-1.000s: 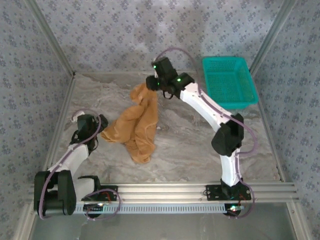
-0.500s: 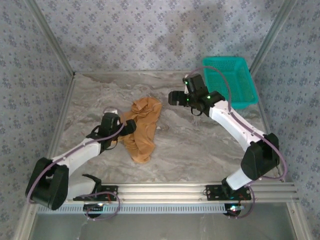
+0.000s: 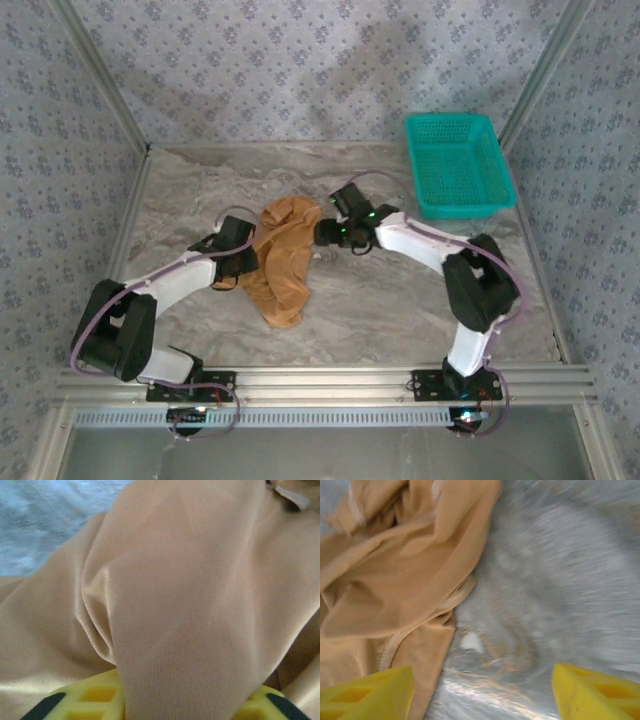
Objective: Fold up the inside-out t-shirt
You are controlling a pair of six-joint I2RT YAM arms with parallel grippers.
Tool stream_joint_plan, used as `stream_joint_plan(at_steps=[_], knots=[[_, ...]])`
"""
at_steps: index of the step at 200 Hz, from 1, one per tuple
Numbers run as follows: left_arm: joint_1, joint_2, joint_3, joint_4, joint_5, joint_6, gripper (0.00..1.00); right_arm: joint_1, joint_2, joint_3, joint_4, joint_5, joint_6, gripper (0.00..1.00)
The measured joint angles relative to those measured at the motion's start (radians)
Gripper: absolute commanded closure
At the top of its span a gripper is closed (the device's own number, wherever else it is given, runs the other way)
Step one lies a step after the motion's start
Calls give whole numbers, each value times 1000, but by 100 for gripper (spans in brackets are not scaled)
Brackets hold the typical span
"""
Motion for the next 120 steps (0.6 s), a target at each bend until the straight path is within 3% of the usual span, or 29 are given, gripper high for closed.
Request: stream_joint_plan(at_steps=[57, 87, 120], knots=[[58, -178, 11, -199, -114, -19, 78, 190, 79, 11, 32, -50, 45, 29], [106, -190, -1, -232, -105, -30, 41, 267, 73, -39, 44, -62, 56, 28], [187, -220, -1, -323, -101, -51, 26, 338, 74, -39, 50, -79, 56, 28]])
